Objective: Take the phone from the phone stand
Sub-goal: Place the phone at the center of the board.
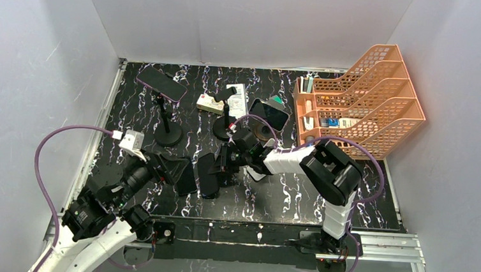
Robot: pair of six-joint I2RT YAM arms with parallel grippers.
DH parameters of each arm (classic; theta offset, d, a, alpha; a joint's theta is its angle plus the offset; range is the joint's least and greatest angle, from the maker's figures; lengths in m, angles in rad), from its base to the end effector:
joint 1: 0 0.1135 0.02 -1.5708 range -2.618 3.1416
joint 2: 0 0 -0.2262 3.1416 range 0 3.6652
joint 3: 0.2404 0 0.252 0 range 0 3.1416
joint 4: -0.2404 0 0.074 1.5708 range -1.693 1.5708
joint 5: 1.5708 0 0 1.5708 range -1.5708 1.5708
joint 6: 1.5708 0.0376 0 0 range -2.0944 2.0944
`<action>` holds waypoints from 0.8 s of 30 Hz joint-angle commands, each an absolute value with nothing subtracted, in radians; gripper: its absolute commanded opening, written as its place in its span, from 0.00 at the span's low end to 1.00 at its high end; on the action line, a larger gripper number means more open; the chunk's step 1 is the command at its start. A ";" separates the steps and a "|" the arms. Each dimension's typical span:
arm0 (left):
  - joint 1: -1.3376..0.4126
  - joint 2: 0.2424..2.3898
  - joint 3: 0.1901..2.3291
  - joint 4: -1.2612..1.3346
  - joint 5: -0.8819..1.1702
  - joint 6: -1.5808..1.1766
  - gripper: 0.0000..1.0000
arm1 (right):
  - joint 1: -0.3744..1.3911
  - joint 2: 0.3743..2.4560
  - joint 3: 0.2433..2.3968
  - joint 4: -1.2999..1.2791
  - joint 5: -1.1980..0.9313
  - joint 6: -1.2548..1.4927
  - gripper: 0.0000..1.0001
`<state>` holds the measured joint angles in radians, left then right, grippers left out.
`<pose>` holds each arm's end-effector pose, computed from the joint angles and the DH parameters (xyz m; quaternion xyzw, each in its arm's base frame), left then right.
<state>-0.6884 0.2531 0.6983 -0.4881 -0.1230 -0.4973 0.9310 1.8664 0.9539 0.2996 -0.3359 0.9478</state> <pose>0.0858 -0.0646 0.3249 0.0264 0.7215 -0.3490 0.5974 0.2125 0.3064 0.1100 -0.0697 0.8756 0.4543 0.1485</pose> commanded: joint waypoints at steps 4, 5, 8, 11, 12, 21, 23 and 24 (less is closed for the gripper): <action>-0.686 0.247 0.688 -0.490 -0.121 -0.488 0.79 | 0.930 1.884 0.960 0.409 -0.358 1.000 0.25; -0.686 0.245 0.687 -0.489 -0.122 -0.489 0.79 | 0.930 1.880 0.956 0.406 -0.352 1.000 0.28; -0.686 0.244 0.687 -0.490 -0.121 -0.489 0.79 | 0.931 1.868 0.942 0.388 -0.331 0.991 0.37; -0.686 0.242 0.687 -0.491 -0.121 -0.491 0.80 | 0.929 1.847 0.934 0.348 -0.302 0.971 0.44; -0.685 0.242 0.687 -0.491 -0.121 -0.491 0.80 | 0.930 1.842 0.930 0.336 -0.293 0.964 0.46; -0.686 0.241 0.686 -0.489 -0.122 -0.492 0.80 | 0.931 1.797 0.881 0.262 -0.233 0.936 0.51; -0.685 0.239 0.687 -0.488 -0.121 -0.492 0.80 | 0.931 1.789 0.872 0.252 -0.223 0.931 0.52; -0.686 0.239 0.687 -0.488 -0.121 -0.492 0.80 | 0.931 1.787 0.870 0.247 -0.222 0.928 0.51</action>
<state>-0.6884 0.2447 0.6949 -0.4881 -0.1204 -0.4976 0.9257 1.8294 0.8894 0.2852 -0.2581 0.9535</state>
